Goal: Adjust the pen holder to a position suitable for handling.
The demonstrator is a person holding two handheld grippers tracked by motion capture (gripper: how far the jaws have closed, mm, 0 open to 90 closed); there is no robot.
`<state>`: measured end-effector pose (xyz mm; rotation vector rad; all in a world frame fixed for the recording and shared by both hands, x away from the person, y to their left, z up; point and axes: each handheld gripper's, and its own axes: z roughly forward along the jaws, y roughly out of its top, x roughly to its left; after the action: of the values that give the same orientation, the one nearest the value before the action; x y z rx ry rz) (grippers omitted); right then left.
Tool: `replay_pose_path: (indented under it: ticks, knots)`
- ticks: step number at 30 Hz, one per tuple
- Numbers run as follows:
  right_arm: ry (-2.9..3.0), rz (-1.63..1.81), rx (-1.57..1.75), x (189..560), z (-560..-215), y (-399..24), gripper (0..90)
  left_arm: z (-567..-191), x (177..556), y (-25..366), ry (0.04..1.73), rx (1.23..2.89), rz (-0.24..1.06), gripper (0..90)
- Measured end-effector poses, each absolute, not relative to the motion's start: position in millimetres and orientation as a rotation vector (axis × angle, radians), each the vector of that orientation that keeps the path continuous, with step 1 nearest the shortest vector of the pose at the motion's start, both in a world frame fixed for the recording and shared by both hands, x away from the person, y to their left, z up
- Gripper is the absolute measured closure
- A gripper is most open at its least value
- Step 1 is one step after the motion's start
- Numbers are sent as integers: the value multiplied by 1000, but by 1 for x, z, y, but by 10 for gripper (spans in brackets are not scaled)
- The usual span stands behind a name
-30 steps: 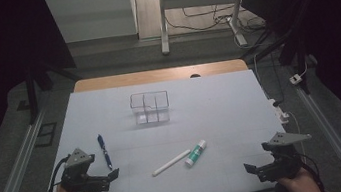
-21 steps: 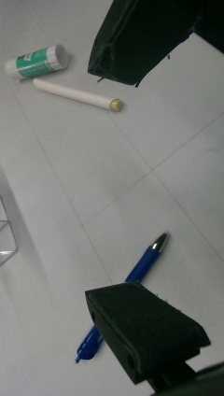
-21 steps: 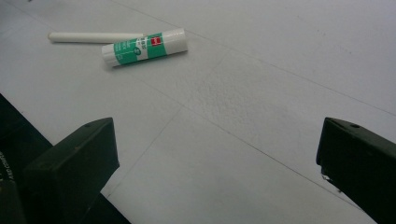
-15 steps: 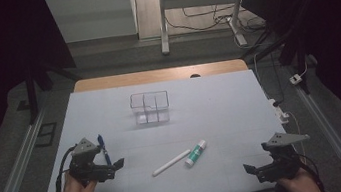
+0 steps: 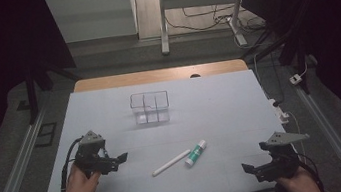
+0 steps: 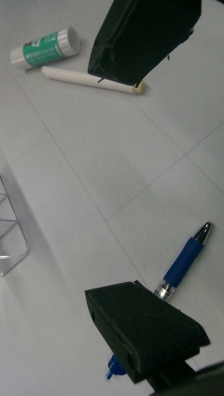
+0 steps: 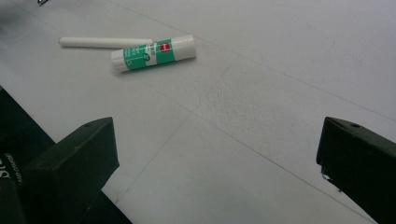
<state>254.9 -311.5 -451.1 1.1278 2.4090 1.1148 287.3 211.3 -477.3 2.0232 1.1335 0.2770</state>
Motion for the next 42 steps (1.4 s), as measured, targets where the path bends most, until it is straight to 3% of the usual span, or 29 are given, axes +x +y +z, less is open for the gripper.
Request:
replay_pose_path:
  ticks: [24,42]
  knots:
    - [2412,1215,977,284,-439,-277,0,-472,335,198,1077,2065,296,3]
    - [2478,1245,927,326,-441,-231,0,-475,368,206,1168,2023,339,0]
